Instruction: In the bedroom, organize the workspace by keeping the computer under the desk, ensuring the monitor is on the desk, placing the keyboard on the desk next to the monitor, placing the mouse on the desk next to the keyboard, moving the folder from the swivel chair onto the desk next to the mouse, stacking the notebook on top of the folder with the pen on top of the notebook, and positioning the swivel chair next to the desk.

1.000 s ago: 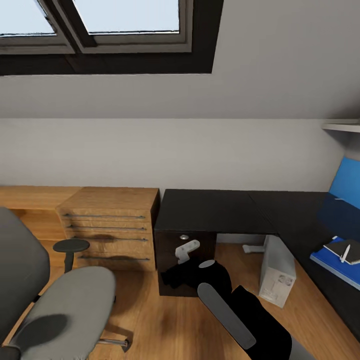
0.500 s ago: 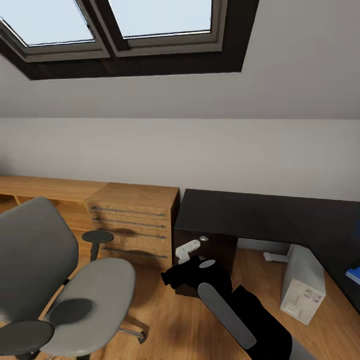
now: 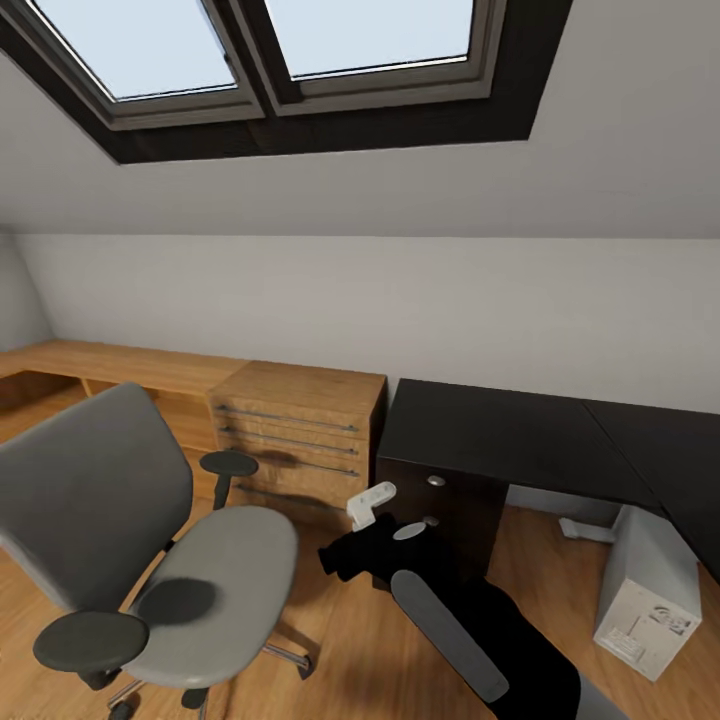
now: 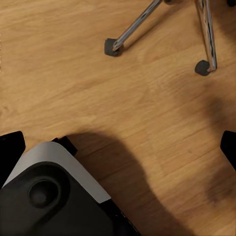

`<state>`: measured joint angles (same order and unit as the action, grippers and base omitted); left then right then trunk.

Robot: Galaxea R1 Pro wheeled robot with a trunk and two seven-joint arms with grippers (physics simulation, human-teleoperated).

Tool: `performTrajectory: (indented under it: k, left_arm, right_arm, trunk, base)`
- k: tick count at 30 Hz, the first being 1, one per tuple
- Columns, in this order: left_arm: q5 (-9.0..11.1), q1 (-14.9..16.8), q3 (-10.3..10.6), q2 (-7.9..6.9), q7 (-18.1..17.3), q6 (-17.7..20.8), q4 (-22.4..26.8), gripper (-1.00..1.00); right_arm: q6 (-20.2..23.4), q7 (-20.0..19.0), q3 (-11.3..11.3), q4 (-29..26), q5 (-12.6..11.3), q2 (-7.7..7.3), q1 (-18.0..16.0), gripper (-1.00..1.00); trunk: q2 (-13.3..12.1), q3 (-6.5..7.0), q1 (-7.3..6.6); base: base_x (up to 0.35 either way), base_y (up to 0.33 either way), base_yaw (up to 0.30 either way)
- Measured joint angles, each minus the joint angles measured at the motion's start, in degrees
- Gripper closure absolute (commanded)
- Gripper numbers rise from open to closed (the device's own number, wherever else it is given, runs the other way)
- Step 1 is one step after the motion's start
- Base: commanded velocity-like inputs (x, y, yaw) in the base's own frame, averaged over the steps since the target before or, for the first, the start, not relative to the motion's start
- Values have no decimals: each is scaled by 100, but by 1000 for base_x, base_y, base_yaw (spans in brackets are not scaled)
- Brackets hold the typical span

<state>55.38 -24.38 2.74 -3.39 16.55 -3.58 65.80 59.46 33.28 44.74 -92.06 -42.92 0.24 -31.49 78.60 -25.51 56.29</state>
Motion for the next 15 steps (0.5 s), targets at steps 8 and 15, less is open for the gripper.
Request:
performTrajectory:
  k: [8,15]
  left_arm:
    - [10,2,0,-1,2,0,-2,-100]
    - [-4,0,0,3,13,0,0,-100]
  right_arm:
    - [-98,36,52,-21,-1,-29,3,-100]
    - [-38,4,88,-32,-14,-38,1,-100]
  trunk:
    - [0,-1,0]
    - [0,5,0]
  base:
    - [0,0,24]
    - [0,0,200]
